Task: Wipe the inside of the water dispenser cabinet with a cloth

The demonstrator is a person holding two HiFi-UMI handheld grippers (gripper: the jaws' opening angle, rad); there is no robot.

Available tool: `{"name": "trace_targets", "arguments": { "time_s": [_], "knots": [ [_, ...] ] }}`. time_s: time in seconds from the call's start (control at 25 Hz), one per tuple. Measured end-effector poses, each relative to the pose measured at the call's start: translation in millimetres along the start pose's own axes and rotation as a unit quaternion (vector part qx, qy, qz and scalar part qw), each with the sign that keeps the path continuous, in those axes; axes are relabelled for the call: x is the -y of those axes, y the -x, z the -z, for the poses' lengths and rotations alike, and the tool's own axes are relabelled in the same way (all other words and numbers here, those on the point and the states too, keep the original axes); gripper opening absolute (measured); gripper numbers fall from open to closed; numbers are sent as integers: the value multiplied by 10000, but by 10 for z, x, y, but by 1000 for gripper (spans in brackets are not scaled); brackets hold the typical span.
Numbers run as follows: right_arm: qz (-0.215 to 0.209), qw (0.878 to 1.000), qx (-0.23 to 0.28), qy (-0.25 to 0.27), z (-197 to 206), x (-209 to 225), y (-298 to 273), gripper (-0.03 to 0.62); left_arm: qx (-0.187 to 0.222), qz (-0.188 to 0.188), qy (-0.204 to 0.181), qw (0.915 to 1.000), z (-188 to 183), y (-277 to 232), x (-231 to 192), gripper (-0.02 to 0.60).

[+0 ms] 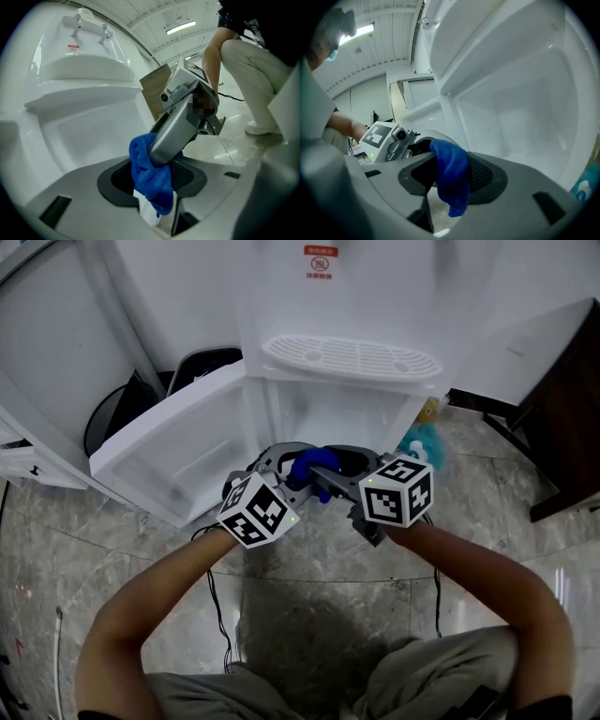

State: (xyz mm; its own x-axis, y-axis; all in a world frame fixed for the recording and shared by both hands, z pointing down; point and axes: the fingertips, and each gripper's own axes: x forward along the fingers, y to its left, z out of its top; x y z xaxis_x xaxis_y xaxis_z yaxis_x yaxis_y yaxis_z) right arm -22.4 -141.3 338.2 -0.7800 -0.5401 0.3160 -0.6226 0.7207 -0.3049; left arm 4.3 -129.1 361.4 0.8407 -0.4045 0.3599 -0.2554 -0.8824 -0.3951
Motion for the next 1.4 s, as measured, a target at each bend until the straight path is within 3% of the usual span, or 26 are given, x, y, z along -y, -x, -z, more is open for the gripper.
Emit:
{"name": "trace_targets", "arguments": {
  "time_s": [0.28,0.36,0.64,0.72,0.76,1.16,1.4],
  "knots": [
    [66,9998,-163,-3,42,70,15,137,74,-3,287,9996,48,-51,-8,187],
    [233,9995,-195,24,60,174,54,133,72,-58,439,9990,103,-56,-45,250],
    [1014,9941,-270,273,52,626,182,129,-198,-208,663,9974,312,4,-165,244],
    [1082,9931,-286,340,60,673,173,129,-310,-278,500,9979,338,36,-184,47],
    [1094,9928,-298,393,66,685,161,129,-341,-287,436,9981,353,48,-184,6],
    [1214,9835,-616,1194,217,902,-290,130,-453,-78,799,9957,667,81,-79,6],
    [1323,9591,-994,2297,230,1179,-910,130,-684,-25,1184,9906,985,317,-3,6]
  ]
}}
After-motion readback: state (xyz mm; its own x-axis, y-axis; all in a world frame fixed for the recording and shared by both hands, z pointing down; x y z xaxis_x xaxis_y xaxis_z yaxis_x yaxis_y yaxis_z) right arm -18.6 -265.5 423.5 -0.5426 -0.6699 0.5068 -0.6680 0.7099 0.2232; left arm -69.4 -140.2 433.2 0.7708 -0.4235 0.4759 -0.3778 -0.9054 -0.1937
